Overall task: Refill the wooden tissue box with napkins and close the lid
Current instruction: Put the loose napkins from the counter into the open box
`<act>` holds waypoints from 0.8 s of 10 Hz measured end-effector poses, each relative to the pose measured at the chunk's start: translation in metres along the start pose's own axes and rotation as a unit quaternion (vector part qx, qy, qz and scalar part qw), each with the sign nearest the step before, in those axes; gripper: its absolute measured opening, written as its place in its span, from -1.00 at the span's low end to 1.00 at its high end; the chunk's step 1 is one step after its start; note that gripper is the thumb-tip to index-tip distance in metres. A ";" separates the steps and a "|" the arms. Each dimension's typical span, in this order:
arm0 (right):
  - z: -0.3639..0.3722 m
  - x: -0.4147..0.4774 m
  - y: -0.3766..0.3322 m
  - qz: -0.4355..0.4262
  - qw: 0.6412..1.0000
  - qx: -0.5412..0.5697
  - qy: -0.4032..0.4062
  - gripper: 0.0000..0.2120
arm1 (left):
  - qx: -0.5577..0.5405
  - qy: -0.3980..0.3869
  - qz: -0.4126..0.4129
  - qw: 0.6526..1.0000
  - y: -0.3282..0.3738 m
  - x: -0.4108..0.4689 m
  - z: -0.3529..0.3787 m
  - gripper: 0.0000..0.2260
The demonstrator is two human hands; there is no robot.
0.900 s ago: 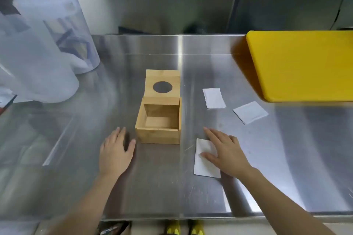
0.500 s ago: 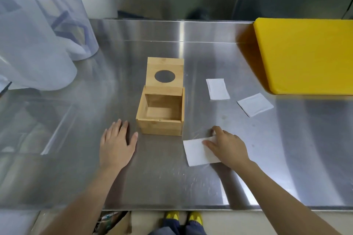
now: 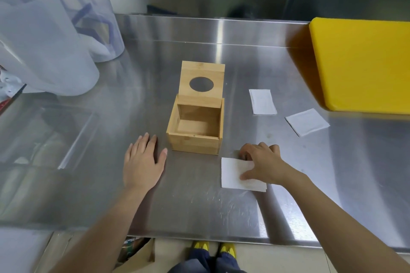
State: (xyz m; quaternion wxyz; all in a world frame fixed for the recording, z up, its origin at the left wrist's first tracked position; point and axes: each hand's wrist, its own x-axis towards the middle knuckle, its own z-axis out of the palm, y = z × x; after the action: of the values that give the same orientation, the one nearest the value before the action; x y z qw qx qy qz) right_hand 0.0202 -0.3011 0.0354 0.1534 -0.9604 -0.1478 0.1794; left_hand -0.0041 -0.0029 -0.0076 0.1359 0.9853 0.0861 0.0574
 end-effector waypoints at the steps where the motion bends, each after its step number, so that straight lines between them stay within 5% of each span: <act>1: -0.005 0.003 -0.002 0.001 0.999 -0.032 -0.040 -0.71 | 0.004 0.002 0.002 1.000 -0.001 -0.001 0.001 -0.55; 5: -0.018 -0.001 -0.006 0.018 0.992 0.058 -0.112 -0.88 | 0.001 0.008 0.001 1.000 -0.003 0.000 0.003 -0.56; 8: -0.050 -0.003 -0.020 -0.051 0.988 0.008 -0.143 -0.84 | 0.003 0.015 0.005 1.000 -0.003 0.000 0.004 -0.57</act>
State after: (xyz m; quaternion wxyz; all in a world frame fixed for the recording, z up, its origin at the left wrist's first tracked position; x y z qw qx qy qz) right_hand 0.0327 -0.2959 0.0877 0.1477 -0.9147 -0.2158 0.3082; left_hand -0.0042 -0.0014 -0.0123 0.1318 0.9851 0.0835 0.0722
